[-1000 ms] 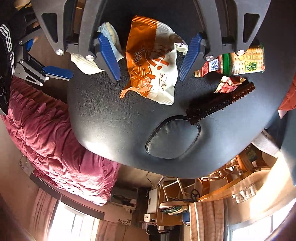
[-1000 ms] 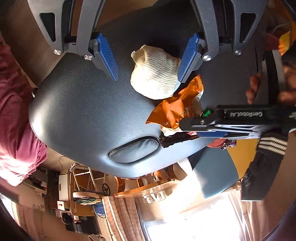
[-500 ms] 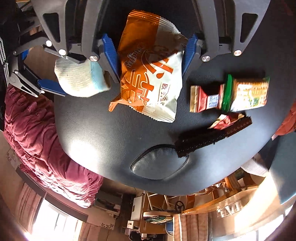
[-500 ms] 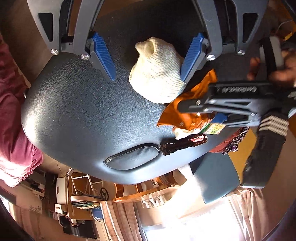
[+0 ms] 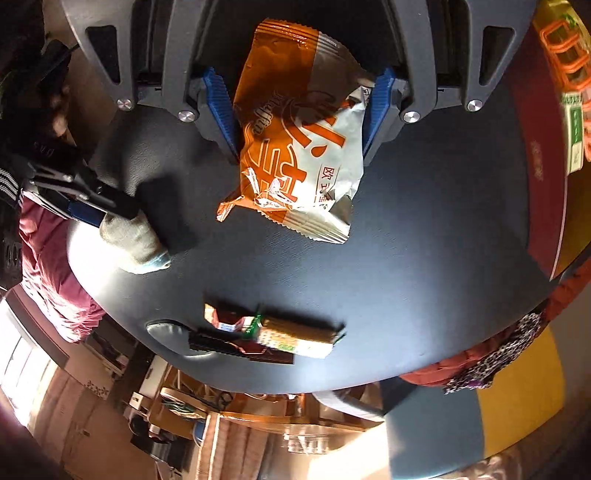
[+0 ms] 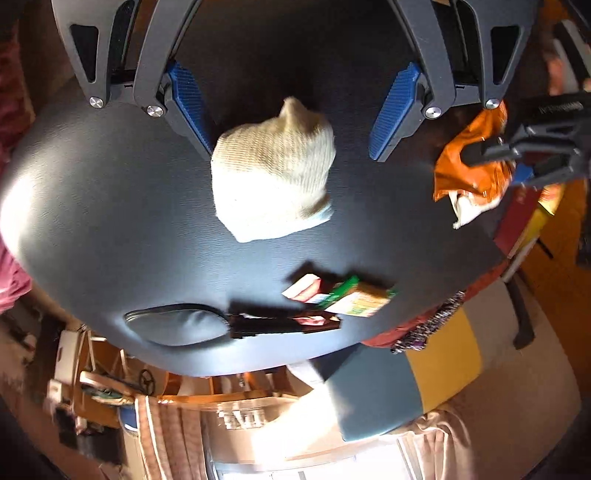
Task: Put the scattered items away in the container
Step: 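Grasp the white sock with the right gripper while the left gripper holds the snack bag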
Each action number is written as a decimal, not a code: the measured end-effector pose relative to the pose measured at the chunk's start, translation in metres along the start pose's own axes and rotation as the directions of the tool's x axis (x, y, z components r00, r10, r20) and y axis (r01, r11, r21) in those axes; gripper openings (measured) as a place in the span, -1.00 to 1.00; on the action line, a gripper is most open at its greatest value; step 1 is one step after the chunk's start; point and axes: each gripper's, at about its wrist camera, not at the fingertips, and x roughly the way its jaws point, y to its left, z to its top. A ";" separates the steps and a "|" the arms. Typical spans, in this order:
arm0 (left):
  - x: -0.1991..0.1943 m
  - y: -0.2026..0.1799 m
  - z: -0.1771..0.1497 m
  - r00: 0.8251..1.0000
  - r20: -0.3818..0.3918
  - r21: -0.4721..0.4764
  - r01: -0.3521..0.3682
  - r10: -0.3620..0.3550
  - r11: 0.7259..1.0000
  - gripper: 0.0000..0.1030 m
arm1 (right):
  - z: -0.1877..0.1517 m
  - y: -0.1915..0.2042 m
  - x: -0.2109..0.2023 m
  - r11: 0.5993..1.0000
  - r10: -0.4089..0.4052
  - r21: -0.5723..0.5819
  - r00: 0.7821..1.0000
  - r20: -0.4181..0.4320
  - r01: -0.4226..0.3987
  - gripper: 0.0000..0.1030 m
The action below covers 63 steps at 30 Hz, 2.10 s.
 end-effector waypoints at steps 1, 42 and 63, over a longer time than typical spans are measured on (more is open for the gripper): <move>-0.004 0.007 -0.005 1.000 0.000 -0.018 0.002 -0.002 1.000 0.23 | 0.000 0.000 -0.003 1.000 -0.002 0.013 1.000 0.003 0.002 0.60; -0.026 0.023 -0.011 0.998 0.058 -0.044 0.037 -0.034 0.998 0.52 | -0.018 0.071 0.011 0.989 -0.099 -0.116 0.994 -0.043 0.093 0.63; 0.005 0.024 -0.021 0.999 0.013 -0.079 -0.030 0.031 0.996 0.55 | -0.025 0.079 0.022 0.969 -0.131 -0.214 0.991 -0.027 0.122 0.89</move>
